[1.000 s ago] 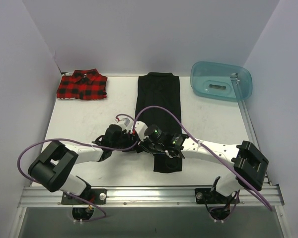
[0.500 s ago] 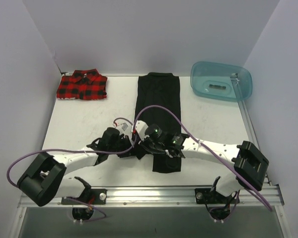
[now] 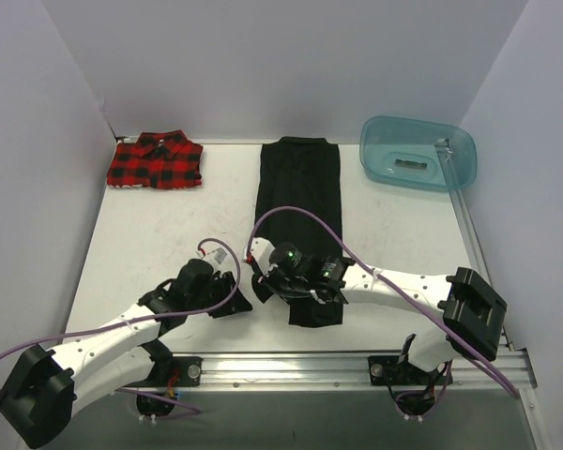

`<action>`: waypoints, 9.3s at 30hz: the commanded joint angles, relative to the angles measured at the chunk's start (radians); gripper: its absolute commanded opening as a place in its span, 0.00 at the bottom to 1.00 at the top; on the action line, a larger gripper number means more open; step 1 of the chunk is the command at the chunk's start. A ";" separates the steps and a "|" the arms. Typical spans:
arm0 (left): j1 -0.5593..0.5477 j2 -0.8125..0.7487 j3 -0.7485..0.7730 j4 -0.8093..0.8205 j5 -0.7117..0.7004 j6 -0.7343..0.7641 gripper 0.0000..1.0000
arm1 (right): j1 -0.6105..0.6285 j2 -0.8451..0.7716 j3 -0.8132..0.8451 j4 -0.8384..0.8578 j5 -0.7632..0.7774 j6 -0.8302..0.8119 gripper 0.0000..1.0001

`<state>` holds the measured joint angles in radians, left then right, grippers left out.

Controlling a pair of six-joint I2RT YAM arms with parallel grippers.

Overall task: Fold and stack the long sleeve shirts
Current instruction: Fold the shirt

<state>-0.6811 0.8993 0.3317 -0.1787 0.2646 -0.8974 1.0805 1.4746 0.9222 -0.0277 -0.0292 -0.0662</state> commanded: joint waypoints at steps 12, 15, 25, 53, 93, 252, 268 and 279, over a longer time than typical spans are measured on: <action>0.005 0.245 -0.002 0.396 -0.180 0.150 0.56 | -0.001 -0.014 0.032 -0.003 0.017 0.019 0.04; 0.003 0.306 0.010 0.426 -0.162 0.150 0.55 | -0.001 -0.014 0.030 0.000 0.020 0.020 0.03; -0.005 0.360 0.023 0.456 -0.128 0.157 0.31 | -0.001 -0.008 0.033 0.003 0.026 0.023 0.04; -0.250 0.061 -0.014 0.292 -0.178 0.034 0.00 | 0.005 -0.007 0.070 -0.024 0.082 0.032 0.17; 0.027 -0.096 0.136 -0.194 -0.274 0.115 0.57 | -0.100 -0.156 -0.067 -0.149 -0.027 0.348 0.48; 0.288 1.149 1.098 0.232 0.154 -0.026 0.13 | -0.901 0.414 0.400 -0.219 -0.416 0.783 0.04; 0.336 1.023 1.103 0.269 0.107 0.009 0.51 | -0.915 0.296 0.507 -0.248 -0.353 0.685 0.58; 0.338 0.623 0.915 0.006 -0.041 0.166 0.97 | -0.785 0.012 0.192 -0.245 -0.244 0.637 0.55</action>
<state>-0.3378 1.6501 1.3418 -0.0818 0.2768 -0.7967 0.2440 1.5223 1.2163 -0.2481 -0.3401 0.5777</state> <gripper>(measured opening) 0.966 0.562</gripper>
